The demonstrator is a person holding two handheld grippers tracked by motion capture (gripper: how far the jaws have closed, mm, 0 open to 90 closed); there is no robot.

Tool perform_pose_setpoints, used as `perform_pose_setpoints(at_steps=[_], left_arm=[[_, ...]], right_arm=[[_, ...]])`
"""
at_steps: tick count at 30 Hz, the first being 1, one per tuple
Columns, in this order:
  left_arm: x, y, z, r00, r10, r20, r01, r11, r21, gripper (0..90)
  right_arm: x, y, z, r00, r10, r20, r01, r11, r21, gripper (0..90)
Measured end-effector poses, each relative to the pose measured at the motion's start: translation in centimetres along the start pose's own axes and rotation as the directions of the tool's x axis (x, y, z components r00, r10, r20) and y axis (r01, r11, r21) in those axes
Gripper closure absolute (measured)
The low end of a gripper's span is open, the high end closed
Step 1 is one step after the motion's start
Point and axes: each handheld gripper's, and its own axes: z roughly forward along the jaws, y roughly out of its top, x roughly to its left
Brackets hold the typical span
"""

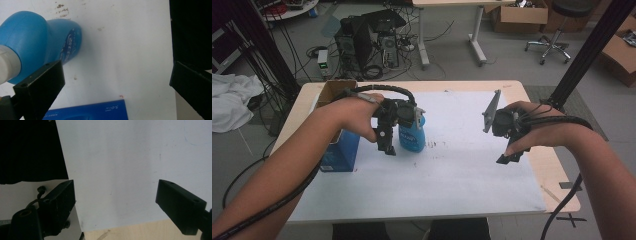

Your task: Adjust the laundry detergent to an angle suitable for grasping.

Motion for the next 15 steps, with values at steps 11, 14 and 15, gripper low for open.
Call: perform_pose_setpoints(at_steps=[11, 14, 15], left_arm=[[-0.6, 0.0, -0.1, 1.0, 0.006, -0.001, -0.006, 1.0, -0.006, 0.4], [-0.7, 0.0, -0.2, 1.0, 0.005, -0.003, -0.005, 1.0, -0.001, 0.4], [-0.7, 0.0, -0.3, 1.0, 0.005, -0.003, -0.005, 1.0, -0.001, 0.4]], right_arm=[[-0.3, -0.7, 1.2, 0.9983, 0.058, -0.011, -0.059, 0.99, -0.131, 16.4], [-0.4, -0.8, 1.8, 0.9968, 0.08, 0.003, -0.078, 0.984, -0.163, 16.6], [-0.4, -0.9, 2.0, 0.9966, 0.082, 0.004, -0.08, 0.982, -0.173, 16.6]])
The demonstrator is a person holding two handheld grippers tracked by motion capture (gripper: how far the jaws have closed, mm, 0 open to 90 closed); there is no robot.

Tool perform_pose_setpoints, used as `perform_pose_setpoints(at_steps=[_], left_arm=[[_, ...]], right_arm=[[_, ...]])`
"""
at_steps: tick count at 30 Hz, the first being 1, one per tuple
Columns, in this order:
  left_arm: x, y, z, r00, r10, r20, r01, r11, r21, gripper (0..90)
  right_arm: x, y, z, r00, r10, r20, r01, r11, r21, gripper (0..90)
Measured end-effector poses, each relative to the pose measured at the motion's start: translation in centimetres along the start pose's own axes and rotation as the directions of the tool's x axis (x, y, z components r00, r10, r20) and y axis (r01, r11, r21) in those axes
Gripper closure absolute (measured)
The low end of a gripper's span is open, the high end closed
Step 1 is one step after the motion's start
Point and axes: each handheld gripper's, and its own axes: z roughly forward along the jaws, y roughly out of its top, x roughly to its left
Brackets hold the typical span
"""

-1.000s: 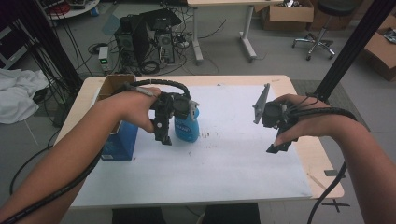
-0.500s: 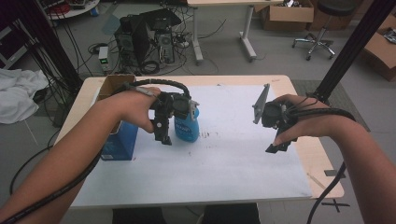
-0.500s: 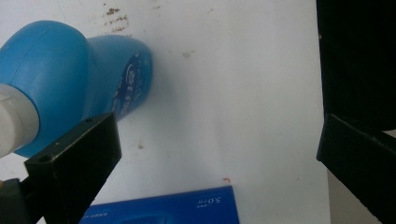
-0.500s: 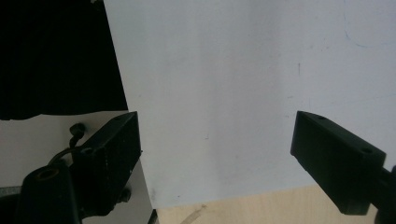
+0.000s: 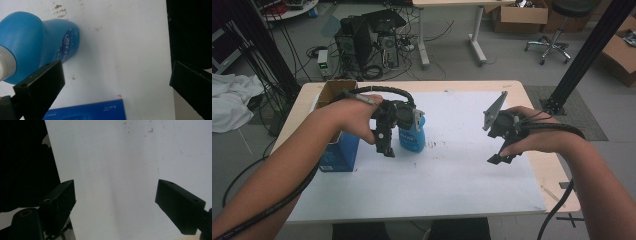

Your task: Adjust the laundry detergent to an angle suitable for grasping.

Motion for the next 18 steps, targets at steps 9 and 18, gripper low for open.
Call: perform_pose_setpoints(at_steps=[9, 18], left_arm=[[-0.1, 0.1, -0.4, 1.0, 0.001, -0.003, -0.001, 1.0, 0.006, 0.4], [-0.2, 0.0, -0.3, 1.0, -0.008, -0.004, 0.008, 0.9999, 0.007, 0.4]], right_arm=[[-0.6, -1.1, 2.8, 0.9994, 0.034, -0.005, -0.034, 0.997, -0.076, 16.7], [-1.1, -1.8, 4.3, 0.9963, 0.086, 0.006, -0.084, 0.982, -0.168, 16.1]])
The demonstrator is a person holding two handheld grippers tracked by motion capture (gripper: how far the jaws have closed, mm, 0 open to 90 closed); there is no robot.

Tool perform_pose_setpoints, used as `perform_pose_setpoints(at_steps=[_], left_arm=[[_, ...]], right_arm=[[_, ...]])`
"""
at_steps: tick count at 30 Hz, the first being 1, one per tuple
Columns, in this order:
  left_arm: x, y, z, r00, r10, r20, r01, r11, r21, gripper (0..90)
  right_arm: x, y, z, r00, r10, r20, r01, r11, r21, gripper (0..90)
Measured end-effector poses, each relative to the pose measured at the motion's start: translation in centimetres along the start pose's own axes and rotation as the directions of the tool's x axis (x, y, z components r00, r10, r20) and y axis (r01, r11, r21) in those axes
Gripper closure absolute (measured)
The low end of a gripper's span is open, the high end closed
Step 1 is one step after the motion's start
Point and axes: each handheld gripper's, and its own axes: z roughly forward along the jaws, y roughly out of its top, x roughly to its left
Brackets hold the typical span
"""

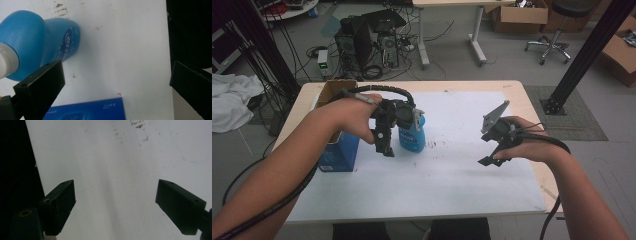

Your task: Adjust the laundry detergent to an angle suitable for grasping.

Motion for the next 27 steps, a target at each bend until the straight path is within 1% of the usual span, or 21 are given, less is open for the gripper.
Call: perform_pose_setpoints(at_steps=[3, 5, 9, 10, 11, 12, 13, 14, 15, 17, 19, 21, 22, 25, 27], left_arm=[[0.0, 0.0, 0.0, 1.0, 0.001, 0.0, -0.001, 1.0, -0.001, 0.4], [0.0, 0.0, -0.1, 1.0, 0.001, 0.002, -0.001, 1.0, 0.001, 0.4], [0.0, 0.0, -0.1, 1.0, 0.004, 0.001, -0.004, 1.0, 0.005, 0.4], [0.0, -0.1, -0.1, 1.0, 0.002, 0.001, -0.002, 1.0, 0.005, 0.4], [0.0, -0.1, -0.1, 1.0, 0.001, 0.0, -0.001, 1.0, 0.003, 0.4], [0.0, -0.1, -0.1, 1.0, 0.0, 0.0, 0.0, 1.0, 0.003, 0.4], [0.0, -0.1, -0.1, 1.0, -0.001, -0.001, 0.001, 1.0, 0.002, 0.4], [-0.1, -0.1, -0.1, 1.0, -0.002, 0.001, 0.002, 1.0, 0.002, 0.4], [-0.1, -0.2, 0.0, 1.0, -0.001, 0.0, 0.001, 1.0, 0.0, 0.4], [-0.1, -0.2, 0.0, 1.0, -0.001, 0.001, 0.001, 1.0, 0.001, 0.4], [-0.1, -0.2, 0.0, 1.0, 0.001, 0.001, -0.001, 1.0, 0.002, 0.4], [-0.2, -0.2, 0.0, 1.0, -0.006, 0.001, 0.006, 1.0, -0.007, 0.4], [-0.1, -0.1, 0.0, 1.0, 0.0, 0.0, 0.0, 1.0, -0.002, 0.4], [-0.2, -0.1, -0.1, 1.0, 0.002, -0.001, -0.002, 1.0, -0.001, 0.4], [-0.2, -0.1, -0.1, 1.0, 0.002, 0.0, -0.002, 1.0, 0.002, 0.4]], right_arm=[[-0.1, -0.1, 0.8, 0.9997, 0.018, 0.019, -0.017, 0.999, -0.047, 16.1], [-0.1, -0.3, 1.5, 0.9992, 0.029, 0.028, -0.026, 0.995, -0.093, 16.1], [-0.1, -0.5, 2.9, 0.997, 0.053, 0.057, -0.044, 0.988, -0.15, 16.1], [-0.1, -0.6, 3.3, 0.9956, 0.066, 0.066, -0.054, 0.983, -0.175, 16.0], [-0.2, -0.6, 3.5, 0.995, 0.074, 0.066, -0.061, 0.98, -0.19, 15.9], [-0.2, -0.7, 4.2, 0.9939, 0.089, 0.065, -0.071, 0.97, -0.23, 15.4], [-0.2, -0.7, 4.2, 0.9939, 0.089, 0.065, -0.071, 0.97, -0.23, 15.1], [-0.2, -0.7, 5.0, 0.9928, 0.098, 0.068, -0.077, 0.964, -0.255, 15.1], [-0.2, -0.7, 5.0, 0.9928, 0.098, 0.068, -0.077, 0.964, -0.255, 15.1], [-0.2, -0.6, 5.8, 0.9912, 0.11, 0.074, -0.085, 0.957, -0.279, 15.1], [-0.3, -0.5, 6.5, 0.989, 0.13, 0.069, -0.103, 0.945, -0.309, 15.1], [-0.3, -0.4, 7.2, 0.9852, 0.152, 0.08, -0.116, 0.934, -0.338, 15.0], [-0.3, -0.3, 7.7, 0.9828, 0.166, 0.081, -0.128, 0.927, -0.353, 15.0], [-0.3, -0.2, 8.5, 0.9781, 0.19, 0.086, -0.143, 0.912, -0.384, 14.9], [-0.3, -0.1, 9.0, 0.974, 0.205, 0.097, -0.149, 0.902, -0.406, 14.8]])
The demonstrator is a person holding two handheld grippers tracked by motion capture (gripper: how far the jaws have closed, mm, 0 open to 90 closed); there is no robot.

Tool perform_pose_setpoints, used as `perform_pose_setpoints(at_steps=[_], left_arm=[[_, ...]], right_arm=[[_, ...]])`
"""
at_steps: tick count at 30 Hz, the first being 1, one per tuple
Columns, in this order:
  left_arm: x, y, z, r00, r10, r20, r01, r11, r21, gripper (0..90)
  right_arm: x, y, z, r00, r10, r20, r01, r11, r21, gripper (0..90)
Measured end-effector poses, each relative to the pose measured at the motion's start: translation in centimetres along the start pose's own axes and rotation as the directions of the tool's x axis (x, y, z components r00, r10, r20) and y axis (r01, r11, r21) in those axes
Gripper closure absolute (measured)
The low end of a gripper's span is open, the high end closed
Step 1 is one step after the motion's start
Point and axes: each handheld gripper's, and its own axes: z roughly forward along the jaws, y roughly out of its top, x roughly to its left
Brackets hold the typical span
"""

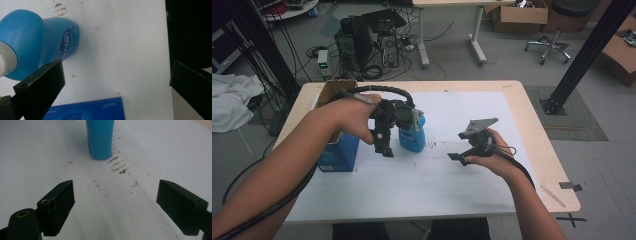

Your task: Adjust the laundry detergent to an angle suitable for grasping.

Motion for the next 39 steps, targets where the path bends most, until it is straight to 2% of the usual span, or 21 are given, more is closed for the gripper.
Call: perform_pose_setpoints(at_steps=[6, 12, 19, 21, 29, 33, 39], left_arm=[[0.0, -0.1, -0.1, 1.0, 0.001, 0.001, -0.001, 1.0, 0.003, 0.4], [-0.1, -0.1, 0.0, 1.0, 0.0, 0.001, 0.0, 1.0, 0.003, 0.5], [-0.2, -0.3, -0.2, 1.0, -0.004, -0.002, 0.004, 0.9999, 0.016, 0.5], [-0.3, -0.3, -0.3, 1.0, -0.002, -0.003, 0.002, 0.9998, 0.02, 0.5], [-0.4, -0.2, -0.8, 0.9999, -0.002, -0.011, 0.002, 0.9998, 0.018, 0.6], [-0.6, -0.1, -1.2, 0.9999, 0.001, -0.015, 0.0, 0.9999, 0.016, 0.6], [-0.5, -0.2, -1.3, 0.9999, 0.0, -0.017, 0.001, 0.9999, 0.017, 0.6]], right_arm=[[0.3, -0.1, 1.5, 0.9995, 0.011, 0.03, -0.008, 0.996, -0.085, 14.6], [0.7, 0.2, 3.3, 0.9997, 0.019, 0.016, -0.017, 0.991, -0.135, 14.6], [0.7, 0.5, 5.5, 0.9986, 0.052, -0.006, -0.053, 0.978, -0.202, 14.6], [0.8, 0.7, 6.3, 0.9976, 0.062, -0.032, -0.068, 0.972, -0.227, 14.6], [1.1, 1.8, 8.6, 0.9956, 0.065, -0.067, -0.081, 0.959, -0.27, 14.5], [1.0, 2.0, 9.1, 0.9949, 0.073, -0.069, -0.09, 0.957, -0.275, 14.5], [0.8, 2.3, 9.7, 0.993, 0.095, -0.07, -0.112, 0.947, -0.302, 14.5]])
